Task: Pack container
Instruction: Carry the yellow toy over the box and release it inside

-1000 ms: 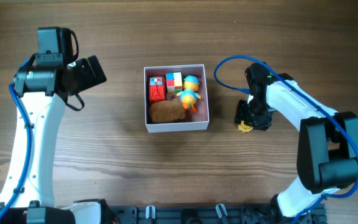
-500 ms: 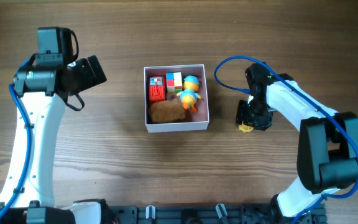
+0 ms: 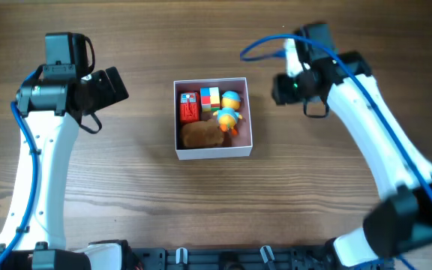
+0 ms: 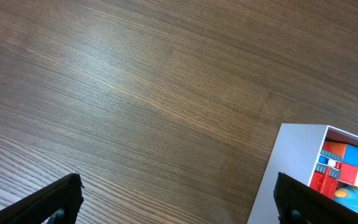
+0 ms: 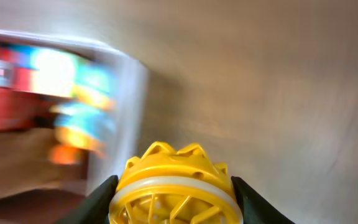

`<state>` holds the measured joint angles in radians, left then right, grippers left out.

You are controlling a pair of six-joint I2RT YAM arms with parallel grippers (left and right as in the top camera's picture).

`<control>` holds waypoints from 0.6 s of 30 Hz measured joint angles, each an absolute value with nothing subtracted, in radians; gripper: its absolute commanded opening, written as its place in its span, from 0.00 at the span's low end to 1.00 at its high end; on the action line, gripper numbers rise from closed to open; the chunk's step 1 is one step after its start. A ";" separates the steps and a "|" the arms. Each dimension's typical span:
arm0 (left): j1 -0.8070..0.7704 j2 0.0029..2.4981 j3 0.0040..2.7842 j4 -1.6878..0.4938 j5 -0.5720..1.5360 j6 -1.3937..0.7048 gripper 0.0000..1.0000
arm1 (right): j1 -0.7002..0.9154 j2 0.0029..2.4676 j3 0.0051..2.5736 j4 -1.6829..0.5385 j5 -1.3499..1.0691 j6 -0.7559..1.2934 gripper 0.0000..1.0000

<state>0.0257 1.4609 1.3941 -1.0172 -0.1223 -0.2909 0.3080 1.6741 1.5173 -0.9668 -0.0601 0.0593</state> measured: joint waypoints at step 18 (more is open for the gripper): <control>0.026 1.461 1.394 -1.017 -0.122 -0.291 1.00 | 0.601 1.935 1.479 -0.963 -0.018 0.007 0.18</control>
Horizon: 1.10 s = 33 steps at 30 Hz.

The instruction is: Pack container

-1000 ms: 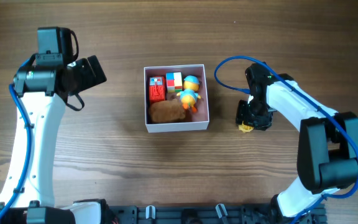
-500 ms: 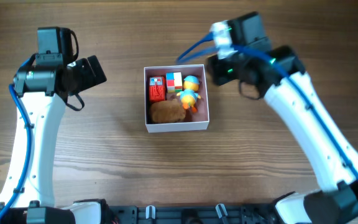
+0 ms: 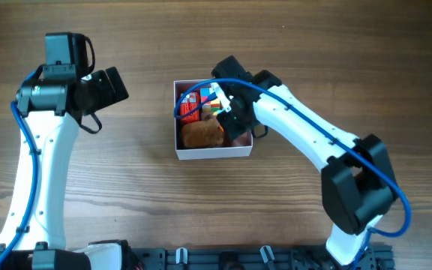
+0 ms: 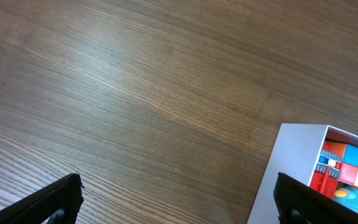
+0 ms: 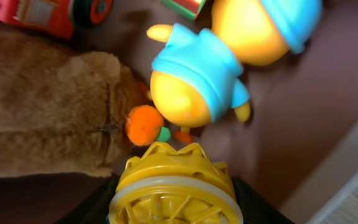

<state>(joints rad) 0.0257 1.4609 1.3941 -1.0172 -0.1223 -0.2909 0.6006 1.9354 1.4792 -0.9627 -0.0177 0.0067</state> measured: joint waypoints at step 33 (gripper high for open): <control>0.026 1.461 1.394 -1.010 -0.122 -0.291 1.00 | 0.244 1.536 1.700 -0.942 0.170 0.249 1.00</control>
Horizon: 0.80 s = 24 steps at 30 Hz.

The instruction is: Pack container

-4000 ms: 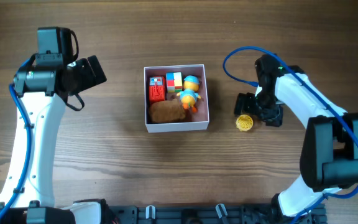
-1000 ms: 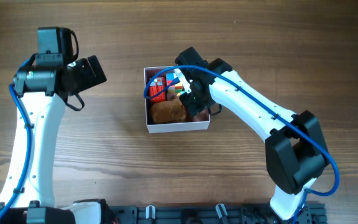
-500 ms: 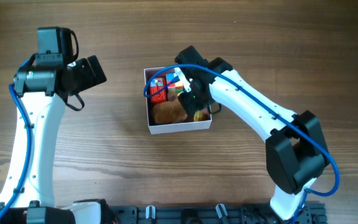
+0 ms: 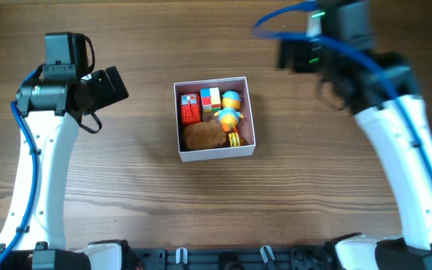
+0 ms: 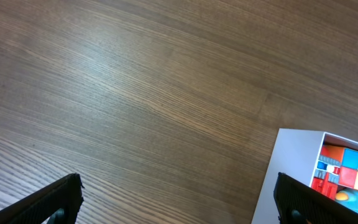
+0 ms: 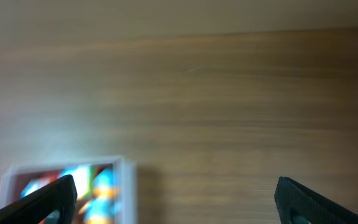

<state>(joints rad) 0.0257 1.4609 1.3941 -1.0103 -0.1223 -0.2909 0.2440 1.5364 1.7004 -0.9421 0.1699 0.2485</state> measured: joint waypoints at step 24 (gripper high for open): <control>-0.106 0.781 1.038 -0.907 -0.054 -0.237 1.00 | -0.047 0.722 1.016 -0.986 0.073 0.221 1.00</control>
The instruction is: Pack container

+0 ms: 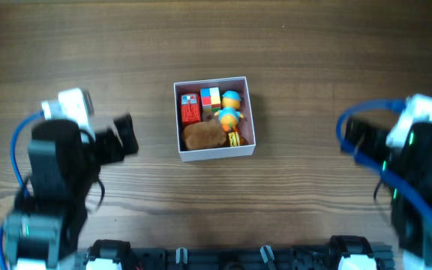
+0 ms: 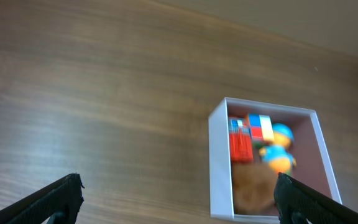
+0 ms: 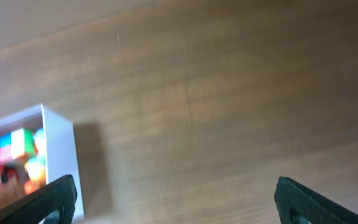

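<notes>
The white box (image 1: 214, 155) stands mid-table, holding a brown plush (image 1: 201, 135), a yellow-and-blue duck figure (image 1: 229, 114), coloured blocks (image 1: 211, 97), a red toy (image 1: 190, 109) and a yellow ridged toy (image 1: 234, 139) in its near right corner. My left gripper (image 1: 126, 135) hangs left of the box, open and empty; its wrist view has the box (image 2: 219, 168) ahead to the right. My right gripper (image 1: 349, 135) is well to the right, open and empty, with the box (image 3: 59, 149) at the left edge of its view.
Brown wooden tabletop (image 1: 313, 60) all round the box. A black rail (image 1: 223, 259) runs along the near edge between the two arm bases.
Both arms have drawn back toward the table's near edge, the left from the far left, the right from the far right. Both grippers remain open. The box contents are unchanged.
My right gripper was shut on the yellow ridged toy to the right of the box. Then it was down inside the box beside the plush and duck. Then it was open and away, the toy lying in the box. Now both arms sit back.
</notes>
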`<state>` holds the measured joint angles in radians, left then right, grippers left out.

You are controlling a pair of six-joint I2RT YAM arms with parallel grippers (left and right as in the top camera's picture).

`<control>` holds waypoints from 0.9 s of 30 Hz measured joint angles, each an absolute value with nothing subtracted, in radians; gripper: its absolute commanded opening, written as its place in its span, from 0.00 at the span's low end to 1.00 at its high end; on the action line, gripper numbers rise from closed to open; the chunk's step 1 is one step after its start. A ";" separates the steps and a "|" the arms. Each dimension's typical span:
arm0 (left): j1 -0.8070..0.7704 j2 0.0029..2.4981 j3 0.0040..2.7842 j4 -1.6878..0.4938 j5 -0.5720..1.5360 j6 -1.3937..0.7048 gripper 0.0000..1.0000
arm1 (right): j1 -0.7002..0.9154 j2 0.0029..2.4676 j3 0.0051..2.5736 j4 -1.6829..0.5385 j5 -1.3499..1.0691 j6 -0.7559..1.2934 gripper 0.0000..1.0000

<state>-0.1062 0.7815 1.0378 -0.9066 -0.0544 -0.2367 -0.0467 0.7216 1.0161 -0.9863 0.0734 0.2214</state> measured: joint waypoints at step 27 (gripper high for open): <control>-0.123 0.479 0.904 -0.938 -0.054 -0.252 1.00 | -0.047 0.477 0.871 -1.014 0.064 0.250 1.00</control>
<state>-0.1230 0.4786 0.9039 -0.9379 -0.0540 -0.2523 -0.0467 0.4767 0.8715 -1.0138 0.0635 0.2504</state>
